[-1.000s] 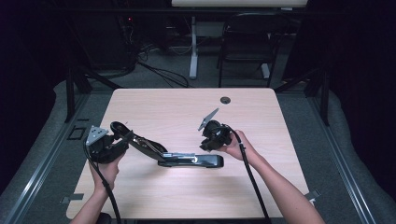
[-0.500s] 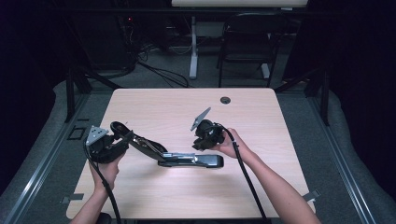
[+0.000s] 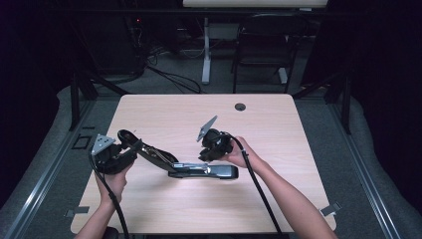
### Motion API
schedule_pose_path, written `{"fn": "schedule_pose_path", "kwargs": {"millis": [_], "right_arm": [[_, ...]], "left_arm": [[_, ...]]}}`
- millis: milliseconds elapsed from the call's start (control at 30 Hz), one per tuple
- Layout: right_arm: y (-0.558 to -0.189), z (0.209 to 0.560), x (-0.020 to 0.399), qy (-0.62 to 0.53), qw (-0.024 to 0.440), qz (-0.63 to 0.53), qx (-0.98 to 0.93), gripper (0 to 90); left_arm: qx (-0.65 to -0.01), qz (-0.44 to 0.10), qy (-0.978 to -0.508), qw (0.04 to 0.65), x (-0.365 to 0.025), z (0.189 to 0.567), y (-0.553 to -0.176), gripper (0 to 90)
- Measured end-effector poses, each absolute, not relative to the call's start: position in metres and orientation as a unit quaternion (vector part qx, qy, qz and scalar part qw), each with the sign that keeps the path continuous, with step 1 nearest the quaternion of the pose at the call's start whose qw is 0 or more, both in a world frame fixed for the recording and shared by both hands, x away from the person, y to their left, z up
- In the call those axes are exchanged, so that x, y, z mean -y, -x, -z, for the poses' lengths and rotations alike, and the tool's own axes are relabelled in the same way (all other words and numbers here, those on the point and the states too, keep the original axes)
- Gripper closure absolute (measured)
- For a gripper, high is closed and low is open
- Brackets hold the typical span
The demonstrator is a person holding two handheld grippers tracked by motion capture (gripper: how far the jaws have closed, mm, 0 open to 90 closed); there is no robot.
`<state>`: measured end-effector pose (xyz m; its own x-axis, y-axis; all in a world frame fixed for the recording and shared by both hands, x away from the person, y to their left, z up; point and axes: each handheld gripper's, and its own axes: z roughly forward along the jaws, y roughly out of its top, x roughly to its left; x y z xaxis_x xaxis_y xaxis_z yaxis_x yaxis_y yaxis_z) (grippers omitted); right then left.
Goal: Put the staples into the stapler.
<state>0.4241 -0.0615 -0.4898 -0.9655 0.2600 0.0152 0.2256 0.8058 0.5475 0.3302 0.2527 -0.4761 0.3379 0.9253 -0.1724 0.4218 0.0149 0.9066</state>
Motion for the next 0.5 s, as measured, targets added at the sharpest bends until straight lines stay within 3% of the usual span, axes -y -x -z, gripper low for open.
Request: {"fn": "schedule_pose_path", "kwargs": {"millis": [500], "right_arm": [[-0.425,0.499,0.05,-0.099,0.015,-0.288,-0.952,78.2]], "left_arm": [[-0.514,-0.256,-0.654,0.492,-0.253,0.476,-0.331,57.9]]}}
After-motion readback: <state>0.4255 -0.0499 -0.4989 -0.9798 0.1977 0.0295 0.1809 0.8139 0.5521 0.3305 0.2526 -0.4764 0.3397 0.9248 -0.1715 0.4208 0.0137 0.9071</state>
